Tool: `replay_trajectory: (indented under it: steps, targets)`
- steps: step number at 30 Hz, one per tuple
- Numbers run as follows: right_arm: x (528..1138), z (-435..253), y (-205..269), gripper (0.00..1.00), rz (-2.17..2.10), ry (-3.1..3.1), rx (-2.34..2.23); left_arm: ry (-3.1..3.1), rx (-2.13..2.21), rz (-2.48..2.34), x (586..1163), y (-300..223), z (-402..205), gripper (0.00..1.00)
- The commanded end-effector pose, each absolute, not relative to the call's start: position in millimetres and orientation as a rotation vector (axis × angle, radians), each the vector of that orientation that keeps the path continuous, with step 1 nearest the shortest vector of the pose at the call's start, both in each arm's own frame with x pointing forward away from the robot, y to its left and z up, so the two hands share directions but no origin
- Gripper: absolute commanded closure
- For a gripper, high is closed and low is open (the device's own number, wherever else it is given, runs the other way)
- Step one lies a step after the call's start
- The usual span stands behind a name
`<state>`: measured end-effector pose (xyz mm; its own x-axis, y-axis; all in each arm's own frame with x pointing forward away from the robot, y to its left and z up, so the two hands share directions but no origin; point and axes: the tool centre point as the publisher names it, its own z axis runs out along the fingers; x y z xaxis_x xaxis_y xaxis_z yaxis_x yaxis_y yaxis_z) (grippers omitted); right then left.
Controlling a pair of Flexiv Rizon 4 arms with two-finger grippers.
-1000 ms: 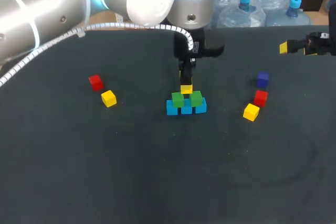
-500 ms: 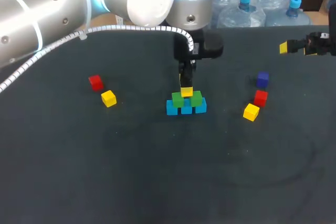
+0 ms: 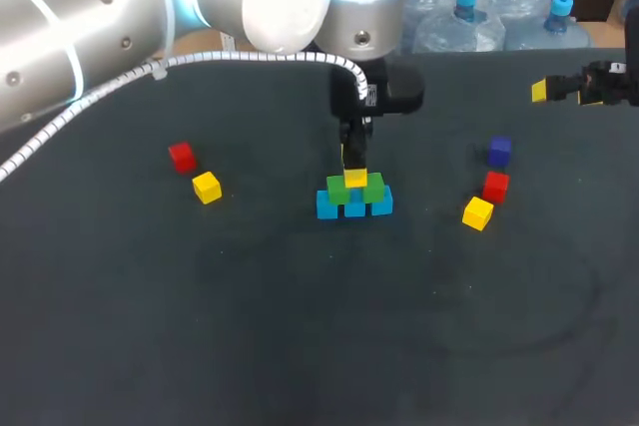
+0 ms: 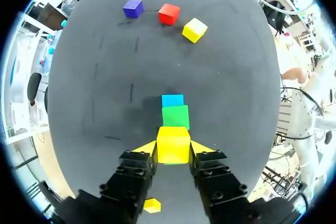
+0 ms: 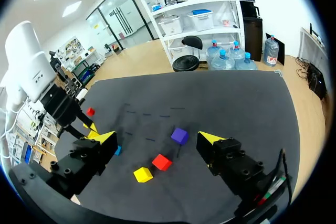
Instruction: Place the blue cubes, place green cubes on the blue cubes, place the yellow cubes on the green cubes, then place the red cubes on the yellow cubes, and place purple cube on the red cubes.
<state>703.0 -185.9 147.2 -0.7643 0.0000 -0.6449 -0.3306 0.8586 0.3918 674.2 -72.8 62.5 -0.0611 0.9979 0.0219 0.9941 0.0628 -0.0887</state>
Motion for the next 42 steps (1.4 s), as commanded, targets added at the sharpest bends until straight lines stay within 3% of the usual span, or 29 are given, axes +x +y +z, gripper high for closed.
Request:
replay_trajectory:
  steps: [1,13,14,18,22,28,42]
  targets:
    - [701.8,148.1,-185.7,0.0,0.647,2.369,-0.236,-2.224,-2.094,0.079,677.7,-74.4,61.5,1.0]
    - [701.8,148.1,-185.7,0.0,0.647,2.369,-0.236,-2.207,-2.1,0.084,677.6,-75.4,60.4,1.0]
    - [701.8,148.1,-185.7,0.0,0.647,2.369,-0.236,-2.204,-2.104,0.086,677.7,-75.4,60.4,0.98]
    - [701.8,148.1,-185.7,0.0,0.647,2.369,-0.236,-2.198,-2.112,0.109,676.3,-75.4,62.2,0.63]
    - [701.8,148.1,-185.7,0.0,0.647,2.369,-0.236,-2.196,-2.118,0.11,676.0,-75.3,63.2,0.52]
    - [701.8,148.1,-185.7,0.0,0.647,2.369,-0.236,-2.19,-2.12,0.105,675.7,-74.8,63.7,0.51]
    - [701.8,148.1,-185.7,0.0,0.647,2.369,-0.236,-2.178,-2.149,0.083,675.6,-77.8,66.6,0.65]
